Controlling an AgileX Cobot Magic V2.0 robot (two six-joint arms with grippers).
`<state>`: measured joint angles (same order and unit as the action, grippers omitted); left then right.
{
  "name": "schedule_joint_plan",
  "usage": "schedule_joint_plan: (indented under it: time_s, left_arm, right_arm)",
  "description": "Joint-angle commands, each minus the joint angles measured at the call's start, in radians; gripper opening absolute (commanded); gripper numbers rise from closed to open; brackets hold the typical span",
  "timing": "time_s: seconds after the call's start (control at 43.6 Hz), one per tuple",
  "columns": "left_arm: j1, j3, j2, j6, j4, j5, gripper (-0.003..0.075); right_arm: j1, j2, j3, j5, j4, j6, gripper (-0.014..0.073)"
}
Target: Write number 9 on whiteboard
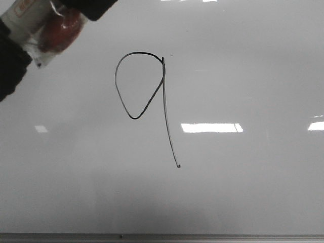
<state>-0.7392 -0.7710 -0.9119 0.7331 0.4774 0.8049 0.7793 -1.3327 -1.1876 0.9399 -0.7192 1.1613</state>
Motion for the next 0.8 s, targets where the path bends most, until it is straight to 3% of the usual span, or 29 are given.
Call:
schedule_joint_plan:
  time_s: [0.0, 0.092, 0.161, 0.229, 0.344, 0.413, 0.665, 0.78]
  left_arm:
    - [-0.001, -0.037, 0.005, -0.012, 0.046, -0.052, -0.0020]
    - [-0.001, -0.037, 0.005, -0.007, 0.046, -0.052, -0.0019]
    - [-0.001, -0.037, 0.005, -0.007, 0.046, -0.052, -0.0019]
    - [-0.001, -0.037, 0.005, -0.007, 0.046, -0.052, -0.0019]
    - [-0.001, -0.037, 0.005, -0.007, 0.046, -0.052, -0.0019]
    - [-0.001, -0.037, 0.005, -0.007, 0.046, -0.052, -0.0019]
    - [-0.001, -0.037, 0.005, -0.009, 0.013, -0.056, -0.0019]
    - [0.011, -0.037, 0.005, -0.085, -0.019, -0.073, -0.0019]
  right_arm:
    - [0.000, 0.009, -0.034, -0.019, -0.034, 0.011, -0.0058]
    - [0.000, -0.009, -0.034, -0.017, -0.039, 0.004, -0.0047]
    - [0.000, -0.018, -0.034, -0.017, -0.054, -0.010, 0.0014]
    - [0.000, -0.018, -0.034, -0.018, -0.077, -0.014, 0.0137]
    - [0.000, -0.013, -0.046, -0.019, -0.112, -0.021, 0.0420]
    - [-0.001, -0.001, -0.056, -0.034, -0.112, -0.044, 0.0512]
    - [-0.100, 0.122, -0.049, -0.044, -0.108, -0.105, 0.0517]
    - [-0.199, 0.233, 0.016, -0.061, -0.108, -0.106, 0.0465]
